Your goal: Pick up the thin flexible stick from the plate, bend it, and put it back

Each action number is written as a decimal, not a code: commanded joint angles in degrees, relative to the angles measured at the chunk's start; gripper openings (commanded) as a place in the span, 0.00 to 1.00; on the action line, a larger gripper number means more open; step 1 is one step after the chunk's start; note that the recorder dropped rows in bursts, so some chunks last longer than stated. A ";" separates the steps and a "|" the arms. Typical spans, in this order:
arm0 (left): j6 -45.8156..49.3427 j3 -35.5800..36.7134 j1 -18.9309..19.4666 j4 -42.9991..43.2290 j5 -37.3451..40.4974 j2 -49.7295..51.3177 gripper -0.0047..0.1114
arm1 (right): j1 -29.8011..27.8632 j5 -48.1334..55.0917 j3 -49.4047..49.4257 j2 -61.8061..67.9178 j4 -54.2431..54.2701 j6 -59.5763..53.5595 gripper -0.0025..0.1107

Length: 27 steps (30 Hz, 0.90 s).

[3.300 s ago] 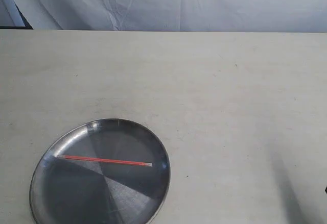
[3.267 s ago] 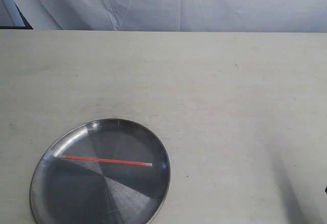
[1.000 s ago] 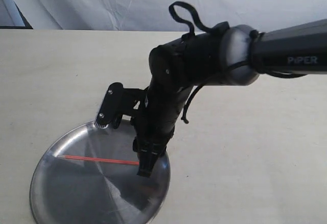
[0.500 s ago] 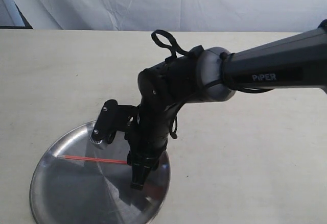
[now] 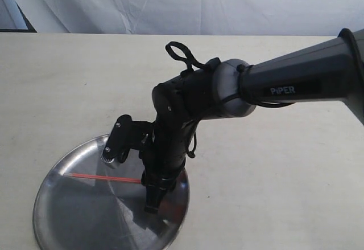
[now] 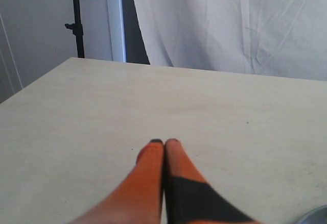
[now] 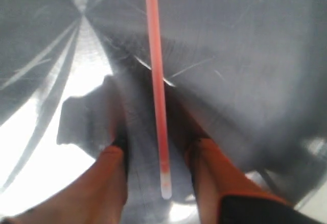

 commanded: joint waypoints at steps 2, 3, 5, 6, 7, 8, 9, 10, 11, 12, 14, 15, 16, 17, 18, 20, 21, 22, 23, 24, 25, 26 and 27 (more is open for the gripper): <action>0.03 0.23 0.01 0.00 0.08 -0.33 0.04 | 0.02 0.11 -0.21 0.65 -3.41 -0.01 0.14; 0.03 0.23 0.01 0.00 0.08 -0.33 0.04 | 0.02 0.39 -0.21 0.65 -3.96 -0.01 0.09; 0.03 0.23 0.01 0.00 0.08 -0.33 0.04 | 0.02 1.05 -0.21 0.65 -4.56 -0.01 0.02; 0.03 0.23 0.01 0.00 0.08 -0.33 0.04 | 0.02 1.34 -0.21 0.65 -4.73 -0.01 0.02; 0.03 0.23 0.01 0.00 0.08 -0.33 0.04 | 0.02 1.48 -0.21 0.65 -4.88 -0.01 0.01; 0.03 0.23 0.01 0.00 0.08 -0.33 0.04 | 0.02 1.48 -0.21 0.65 -4.97 -0.01 0.01; 0.03 0.23 0.01 0.00 0.08 -0.33 0.04 | 0.02 1.48 -0.21 0.65 -5.24 -0.01 0.01; 0.03 0.23 0.01 0.00 0.08 -0.33 0.04 | 0.02 1.48 -0.21 0.65 -5.45 -0.01 0.01; 0.03 0.23 0.01 0.00 0.08 -0.33 0.04 | 0.02 1.48 -0.21 0.65 -5.59 -0.01 0.01; 0.03 0.23 0.01 0.00 0.08 -0.33 0.04 | 0.02 1.48 -0.21 0.65 -5.59 -0.01 0.01; 0.03 0.23 0.01 0.00 0.08 -0.33 0.04 | 0.02 1.22 -0.21 0.53 -5.57 -0.01 0.01; 0.03 0.23 0.01 0.00 0.08 -0.33 0.04 | 0.02 0.79 -0.21 0.16 -5.57 -0.01 0.01; 0.03 0.23 0.01 0.00 0.08 -0.33 0.04 | 0.02 0.48 -0.21 -0.12 -5.57 -0.01 0.01; 0.03 0.23 0.01 0.00 0.08 -0.33 0.04 | 0.02 -0.06 -0.21 -0.29 -5.57 -0.01 0.01; 0.03 0.23 0.01 0.00 0.08 -0.33 0.04 | 0.02 -0.49 -0.21 -0.69 -5.57 -0.01 0.01; 0.03 0.23 0.01 0.00 0.08 -0.33 0.04 | 0.02 -1.60 -0.21 -1.16 -5.57 -0.26 0.01; 0.03 0.23 0.01 0.00 0.08 -0.33 0.04 | 0.02 -1.85 -0.21 -1.29 -5.57 -0.40 0.01; 0.03 0.23 0.01 0.00 0.08 -0.33 0.04 | 0.02 -2.19 -0.21 -1.56 -5.57 -0.55 0.01; 0.03 0.23 0.01 0.00 0.08 -0.33 0.04 | 0.02 -2.34 -0.21 -1.72 -5.57 -0.86 0.01; 0.03 0.23 0.01 0.00 0.08 -0.33 0.04 | 0.02 -2.46 -0.21 -1.71 -5.57 -0.88 0.01; 0.03 0.23 0.01 0.00 0.08 -0.33 0.04 | 0.02 -2.46 -0.21 -1.71 -5.57 -0.88 0.01; 0.03 0.23 0.01 0.00 0.08 -0.33 0.04 | 0.02 -2.45 -0.21 -1.84 -5.57 -1.11 0.01; 0.03 0.23 0.01 0.00 0.08 -0.33 0.04 | 0.02 -2.45 -0.21 -1.84 -5.57 -1.45 0.01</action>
